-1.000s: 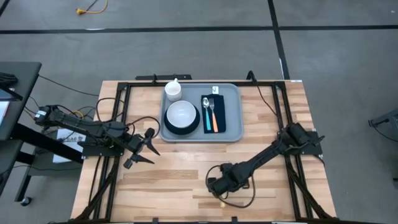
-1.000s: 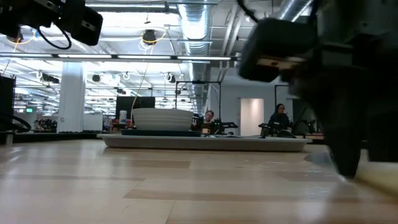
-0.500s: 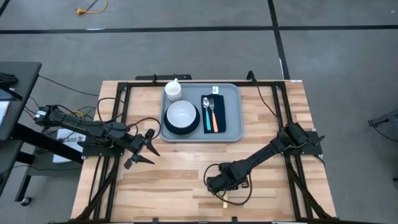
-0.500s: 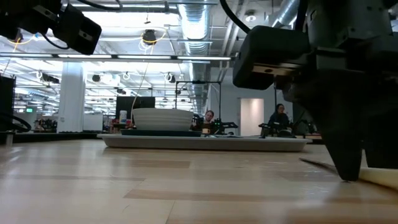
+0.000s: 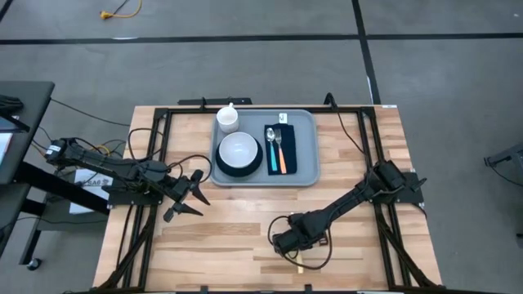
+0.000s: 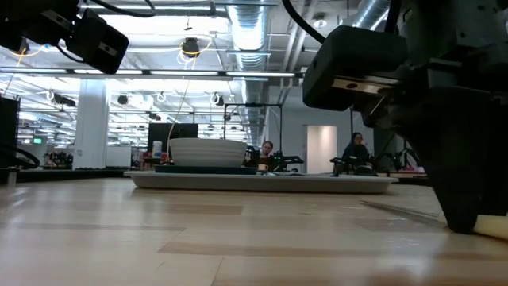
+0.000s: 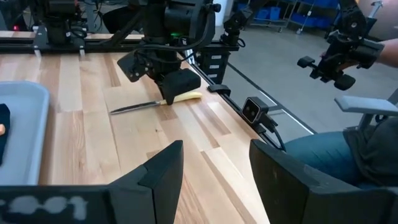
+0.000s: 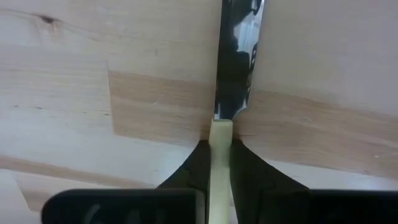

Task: Set up tray
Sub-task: Put the yellow knife on the dark blue napkin to the right of the orange fork

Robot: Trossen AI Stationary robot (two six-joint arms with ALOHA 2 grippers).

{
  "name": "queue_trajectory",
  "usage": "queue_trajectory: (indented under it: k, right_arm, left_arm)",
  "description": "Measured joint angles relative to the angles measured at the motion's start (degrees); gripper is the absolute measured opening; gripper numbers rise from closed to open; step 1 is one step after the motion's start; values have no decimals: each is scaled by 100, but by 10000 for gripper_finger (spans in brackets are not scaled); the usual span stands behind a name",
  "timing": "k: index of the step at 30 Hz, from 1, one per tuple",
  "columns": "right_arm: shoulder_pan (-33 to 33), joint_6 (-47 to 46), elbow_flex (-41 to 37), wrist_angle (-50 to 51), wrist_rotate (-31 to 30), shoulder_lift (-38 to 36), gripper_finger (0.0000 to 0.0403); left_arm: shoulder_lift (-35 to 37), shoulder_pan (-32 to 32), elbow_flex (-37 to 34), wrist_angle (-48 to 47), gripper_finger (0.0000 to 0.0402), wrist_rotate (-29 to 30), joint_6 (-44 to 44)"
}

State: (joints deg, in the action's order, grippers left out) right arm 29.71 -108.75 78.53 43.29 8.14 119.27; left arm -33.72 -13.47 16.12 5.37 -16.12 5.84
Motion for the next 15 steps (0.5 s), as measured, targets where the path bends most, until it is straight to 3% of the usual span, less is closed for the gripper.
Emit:
queue_trajectory:
  k: [8, 15]
  right_arm:
    - [-425, 230, -65, 573, -506, -632, 24]
    - [-960, 471, -48, 1123, -394, -1309, 24]
  left_arm:
    - [1, -2, 0, 2, 173, 0, 242]
    - [1, -4, 0, -59, 173, -1, 448]
